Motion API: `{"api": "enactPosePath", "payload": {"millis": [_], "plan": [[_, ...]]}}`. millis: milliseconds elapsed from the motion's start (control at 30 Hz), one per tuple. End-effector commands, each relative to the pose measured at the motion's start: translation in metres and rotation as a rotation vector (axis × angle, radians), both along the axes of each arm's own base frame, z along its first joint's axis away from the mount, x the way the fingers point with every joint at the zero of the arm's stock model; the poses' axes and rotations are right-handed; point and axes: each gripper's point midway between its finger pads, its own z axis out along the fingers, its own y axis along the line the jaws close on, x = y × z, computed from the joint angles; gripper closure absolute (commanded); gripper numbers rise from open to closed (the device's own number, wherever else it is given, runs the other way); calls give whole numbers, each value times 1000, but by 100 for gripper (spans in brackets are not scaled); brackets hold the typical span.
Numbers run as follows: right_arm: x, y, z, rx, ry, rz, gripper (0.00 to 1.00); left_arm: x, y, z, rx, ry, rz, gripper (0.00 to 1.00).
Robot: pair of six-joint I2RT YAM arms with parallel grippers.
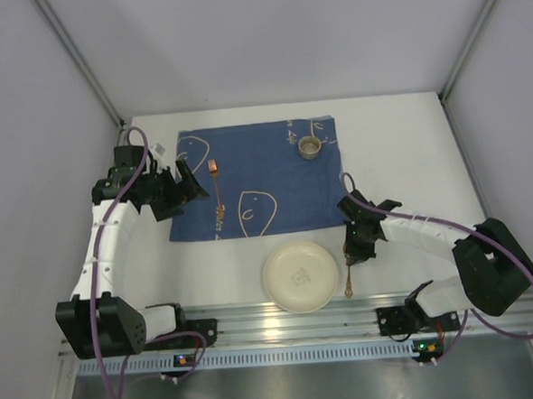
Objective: Set the dinner table for one person
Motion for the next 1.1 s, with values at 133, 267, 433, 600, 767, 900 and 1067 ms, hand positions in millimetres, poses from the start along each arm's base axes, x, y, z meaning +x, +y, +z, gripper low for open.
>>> {"api": "enactPosePath", "payload": {"millis": [133, 267, 433, 600, 767, 900, 1067], "plan": [[40, -15, 36, -152, -178, 24, 100, -24, 4, -1, 38, 2, -6, 2], [76, -10, 81, -182, -290, 42, 100, -37, 4, -8, 41, 6, -5, 2], [126, 13, 118, -184, -368, 75, 100, -48, 3, -20, 35, 20, 1, 2], [179, 28, 120, -222, -383, 89, 100, -52, 3, -21, 37, 15, 0, 2], [212, 41, 100, -257, -347, 117, 100, -55, 5, -22, 53, 18, 1, 2], [230, 58, 89, -228, -335, 129, 100, -56, 6, -24, 56, 27, 1, 2], [246, 79, 73, -161, -311, 111, 100, -54, 7, -28, 68, 41, -7, 2]]}}
